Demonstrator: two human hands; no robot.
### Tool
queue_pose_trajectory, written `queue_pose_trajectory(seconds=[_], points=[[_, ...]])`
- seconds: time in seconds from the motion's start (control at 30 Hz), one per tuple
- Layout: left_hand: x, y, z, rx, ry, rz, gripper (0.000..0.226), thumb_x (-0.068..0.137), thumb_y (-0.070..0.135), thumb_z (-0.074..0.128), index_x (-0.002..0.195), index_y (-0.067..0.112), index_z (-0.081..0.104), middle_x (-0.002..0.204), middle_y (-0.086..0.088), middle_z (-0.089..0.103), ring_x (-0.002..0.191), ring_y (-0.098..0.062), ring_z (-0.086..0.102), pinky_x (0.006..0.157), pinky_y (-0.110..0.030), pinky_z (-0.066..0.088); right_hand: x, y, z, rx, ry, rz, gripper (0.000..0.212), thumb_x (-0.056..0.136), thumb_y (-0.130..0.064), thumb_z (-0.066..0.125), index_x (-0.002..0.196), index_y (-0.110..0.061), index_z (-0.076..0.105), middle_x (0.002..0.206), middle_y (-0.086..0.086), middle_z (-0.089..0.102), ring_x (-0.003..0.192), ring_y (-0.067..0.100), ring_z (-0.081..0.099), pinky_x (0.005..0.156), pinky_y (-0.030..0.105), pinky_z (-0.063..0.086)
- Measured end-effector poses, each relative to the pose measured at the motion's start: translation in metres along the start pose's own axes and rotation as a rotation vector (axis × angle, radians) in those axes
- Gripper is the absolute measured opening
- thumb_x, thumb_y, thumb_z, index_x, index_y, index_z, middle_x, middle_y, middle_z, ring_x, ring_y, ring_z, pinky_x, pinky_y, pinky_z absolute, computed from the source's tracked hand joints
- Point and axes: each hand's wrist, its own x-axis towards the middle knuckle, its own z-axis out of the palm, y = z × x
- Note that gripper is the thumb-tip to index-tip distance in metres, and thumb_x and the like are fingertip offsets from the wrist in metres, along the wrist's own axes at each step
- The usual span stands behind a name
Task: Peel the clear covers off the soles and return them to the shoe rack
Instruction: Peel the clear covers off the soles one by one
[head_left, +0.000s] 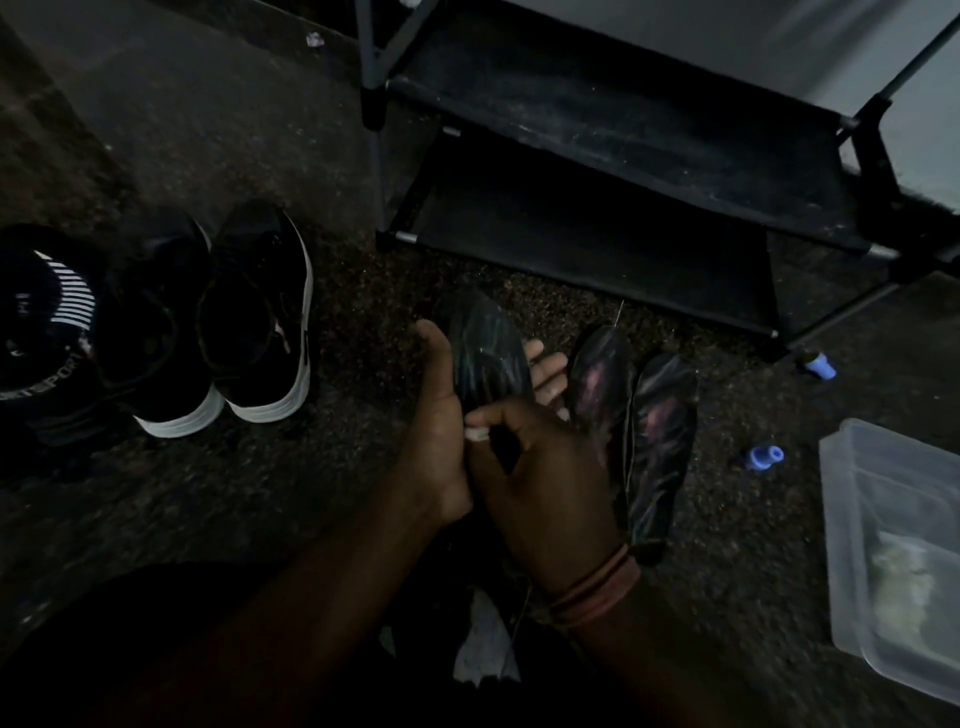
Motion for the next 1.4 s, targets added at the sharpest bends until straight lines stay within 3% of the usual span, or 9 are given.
queue_pose_trajectory(seconds=[0.13,0.2,0.4,0.57,0.73,0.83,0.97,1.2,1.4], points=[[-0.003,-0.009,0.006,0.082,-0.014,-0.051,0.086,0.096,0.074,0.031,0.148,0.008,0.048,0.145,-0.012,0.059,0.136,-0.026,0.055,0.113,-0.042,0.041,0.011,0.022,-0.019,-0.096,0.139,0.028,0.012,0.086,-0.005,0.067,0.09,-0.016,0.069,0.091,-0.005,0.07,0.09,0.005,0.064,0.081,0.028,0.052],[-0.007,-0.015,0.007,0.105,-0.025,-0.095,0.083,0.097,0.073,0.025,0.146,0.011,0.052,0.143,-0.01,0.061,0.134,-0.022,0.057,0.112,-0.04,0.042,0.013,0.029,-0.025,-0.139,0.195,0.051,0.013,0.086,-0.003,0.067,0.091,-0.015,0.069,0.095,-0.001,0.071,0.097,0.01,0.065,0.086,0.033,0.053],[-0.003,-0.008,-0.001,0.083,0.059,-0.032,0.09,0.091,0.08,0.022,0.129,0.01,0.066,0.134,-0.008,0.067,0.12,-0.019,0.067,0.098,-0.034,0.05,0.006,0.005,-0.01,-0.002,0.03,0.063,0.012,0.085,-0.01,0.068,0.09,-0.02,0.071,0.089,-0.011,0.071,0.084,0.001,0.066,0.078,0.026,0.053],[-0.007,-0.02,0.009,0.145,-0.026,-0.081,0.085,0.095,0.074,0.016,0.133,0.014,0.062,0.134,-0.008,0.067,0.125,-0.02,0.064,0.105,-0.035,0.051,0.018,0.04,-0.035,-0.183,0.235,0.151,0.01,0.087,-0.009,0.065,0.09,-0.017,0.069,0.092,-0.001,0.072,0.085,0.014,0.067,0.078,0.039,0.055],[-0.001,-0.008,-0.001,0.116,0.076,-0.069,0.09,0.091,0.078,0.025,0.13,0.007,0.064,0.138,-0.014,0.064,0.118,-0.02,0.068,0.1,-0.035,0.05,0.006,0.007,-0.011,-0.05,0.044,0.005,0.015,0.082,-0.002,0.068,0.086,-0.017,0.07,0.086,-0.006,0.071,0.082,0.006,0.066,0.078,0.021,0.05],[-0.005,-0.009,0.003,0.113,0.058,-0.069,0.085,0.094,0.075,0.025,0.128,0.008,0.065,0.132,-0.013,0.068,0.117,-0.022,0.069,0.102,-0.038,0.049,0.012,0.02,-0.016,-0.088,0.057,-0.001,0.012,0.086,-0.006,0.065,0.09,-0.017,0.068,0.09,-0.004,0.071,0.085,0.011,0.067,0.077,0.032,0.053],[-0.01,-0.025,0.011,0.185,0.0,-0.121,0.083,0.096,0.07,0.017,0.148,0.014,0.05,0.147,-0.01,0.057,0.138,-0.022,0.052,0.12,-0.043,0.034,0.017,0.042,-0.031,-0.265,0.183,0.032,0.012,0.087,-0.003,0.063,0.091,-0.014,0.067,0.091,0.003,0.069,0.085,0.02,0.066,0.075,0.035,0.053],[0.001,-0.007,-0.008,0.143,0.082,-0.071,0.098,0.085,0.081,0.031,0.145,0.007,0.053,0.138,-0.013,0.064,0.129,-0.025,0.061,0.105,-0.038,0.047,0.009,0.017,-0.013,-0.014,-0.035,0.057,0.013,0.085,-0.009,0.067,0.086,-0.022,0.068,0.085,-0.011,0.071,0.081,0.002,0.067,0.076,0.028,0.054],[-0.006,-0.023,0.003,0.199,-0.069,-0.133,0.083,0.097,0.07,0.02,0.154,0.013,0.042,0.152,-0.011,0.051,0.141,-0.024,0.049,0.116,-0.038,0.043,0.022,0.046,-0.038,-0.179,0.211,0.1,0.014,0.087,-0.001,0.064,0.087,-0.014,0.068,0.089,-0.002,0.071,0.083,0.012,0.067,0.076,0.031,0.055]])
